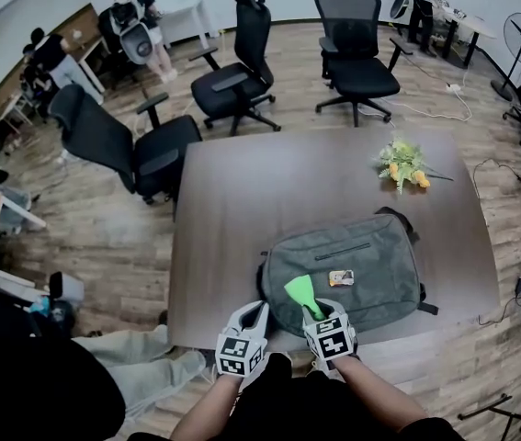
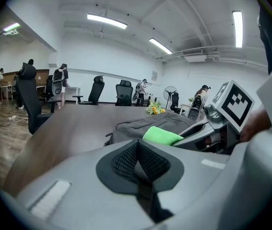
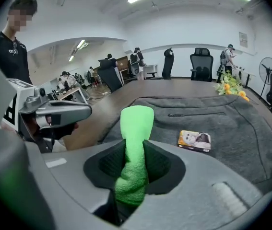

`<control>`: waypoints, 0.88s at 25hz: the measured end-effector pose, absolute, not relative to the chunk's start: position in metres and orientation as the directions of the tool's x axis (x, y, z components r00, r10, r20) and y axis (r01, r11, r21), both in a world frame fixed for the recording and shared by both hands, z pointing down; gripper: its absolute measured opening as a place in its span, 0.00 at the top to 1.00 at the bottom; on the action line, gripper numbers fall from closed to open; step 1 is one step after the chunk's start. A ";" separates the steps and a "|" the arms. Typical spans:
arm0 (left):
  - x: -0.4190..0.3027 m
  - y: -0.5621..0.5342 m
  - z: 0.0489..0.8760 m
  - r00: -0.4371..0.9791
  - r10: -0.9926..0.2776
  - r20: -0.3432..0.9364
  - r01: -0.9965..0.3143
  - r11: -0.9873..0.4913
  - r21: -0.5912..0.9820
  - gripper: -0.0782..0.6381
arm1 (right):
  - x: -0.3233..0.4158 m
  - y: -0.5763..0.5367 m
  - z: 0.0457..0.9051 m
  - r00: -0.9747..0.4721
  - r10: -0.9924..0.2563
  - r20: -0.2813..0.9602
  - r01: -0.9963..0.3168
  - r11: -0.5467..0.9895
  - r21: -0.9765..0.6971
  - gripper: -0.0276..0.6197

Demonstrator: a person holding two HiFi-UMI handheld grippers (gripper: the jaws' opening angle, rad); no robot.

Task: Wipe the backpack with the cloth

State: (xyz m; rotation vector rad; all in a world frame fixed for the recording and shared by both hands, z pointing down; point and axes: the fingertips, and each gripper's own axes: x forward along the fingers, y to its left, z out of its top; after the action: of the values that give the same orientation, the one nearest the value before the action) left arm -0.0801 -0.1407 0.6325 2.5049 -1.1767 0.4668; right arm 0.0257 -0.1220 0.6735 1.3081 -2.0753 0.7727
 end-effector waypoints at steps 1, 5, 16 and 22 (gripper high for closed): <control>-0.082 -0.139 0.633 0.602 -0.672 0.431 -0.784 -0.601 0.157 0.86 | 0.019 -0.121 0.676 -0.382 -0.587 0.714 -0.912 0.366 -0.187 0.80; -0.089 -0.136 0.634 0.591 -0.679 0.435 -0.792 -0.591 0.153 0.86 | -0.003 -0.115 0.684 -0.424 -0.545 0.723 -0.890 0.398 -0.223 0.80; -0.096 -0.127 0.635 0.577 -0.685 0.445 -0.802 -0.579 0.147 0.86 | 0.005 -0.107 0.695 -0.404 -0.527 0.747 -0.893 0.405 -0.197 0.80; -0.085 -0.128 0.625 0.602 -0.676 0.424 -0.787 -0.590 0.177 0.86 | 0.026 -0.100 0.687 -0.363 -0.539 0.760 -0.914 0.366 -0.176 0.80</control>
State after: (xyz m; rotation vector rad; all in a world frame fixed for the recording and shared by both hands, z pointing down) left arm -0.0848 -0.1276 0.6250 2.4853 -1.1806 0.4481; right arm 0.0260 -0.0996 0.6872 1.2517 -2.0291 0.8054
